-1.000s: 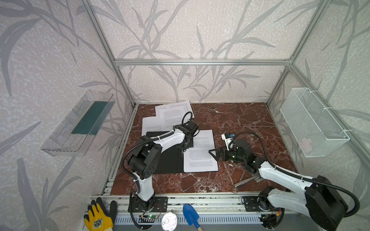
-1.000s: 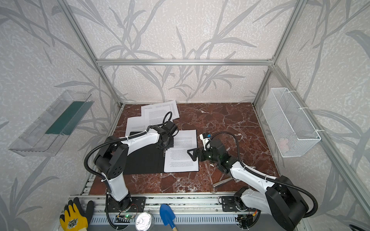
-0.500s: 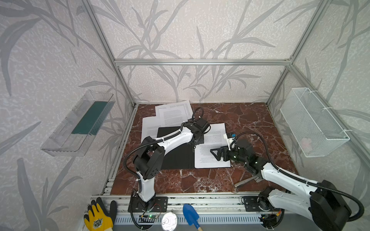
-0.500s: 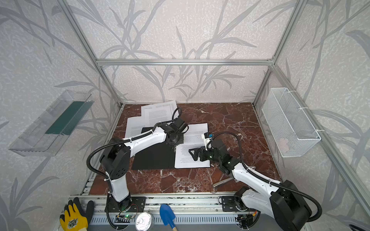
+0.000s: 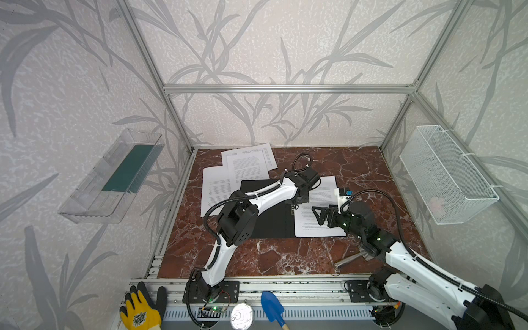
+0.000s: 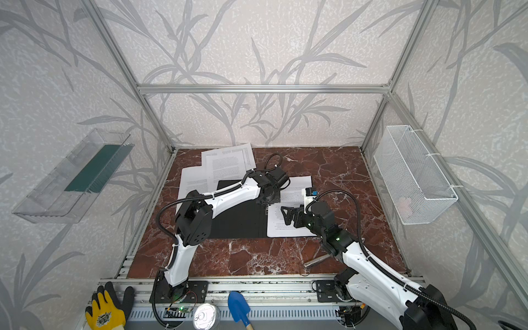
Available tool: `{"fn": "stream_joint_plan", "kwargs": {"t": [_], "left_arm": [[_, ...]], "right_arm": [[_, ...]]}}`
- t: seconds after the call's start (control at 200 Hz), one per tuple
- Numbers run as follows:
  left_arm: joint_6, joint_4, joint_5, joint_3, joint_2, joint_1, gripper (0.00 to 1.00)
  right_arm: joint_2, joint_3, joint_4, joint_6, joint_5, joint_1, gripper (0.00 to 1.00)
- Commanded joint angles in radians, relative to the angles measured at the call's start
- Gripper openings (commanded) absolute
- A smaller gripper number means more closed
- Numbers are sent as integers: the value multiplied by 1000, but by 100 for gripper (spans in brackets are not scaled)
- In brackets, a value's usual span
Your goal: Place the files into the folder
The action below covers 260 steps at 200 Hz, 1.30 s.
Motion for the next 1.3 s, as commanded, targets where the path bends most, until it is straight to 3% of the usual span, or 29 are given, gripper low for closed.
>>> {"fn": "stream_joint_plan", "kwargs": {"t": [0.0,0.54,0.735,0.915,1.035,1.115,1.295], "left_arm": [[-50,-84,-41,106,46,-27,6],[-159,-52,1,254,202,-78,9],[-154,-36,50,263,189,-75,29],[-119,-61,39,259,78,-58,52],[-84,-71,-16,159,-69,-21,61],[-29,-17,7,28,-181,31,69],[50,216,153,-368,-410,268,78]], "right_arm": [[-44,-21,-40,9,66,-15,99],[-59,-26,-49,24,40,-54,99],[-74,-24,-54,31,23,-57,99],[-97,-19,-56,28,5,-61,99],[-81,-20,-28,16,-25,-61,99],[-50,-25,20,8,-72,-61,99],[124,-24,184,10,-244,-59,99]]}}
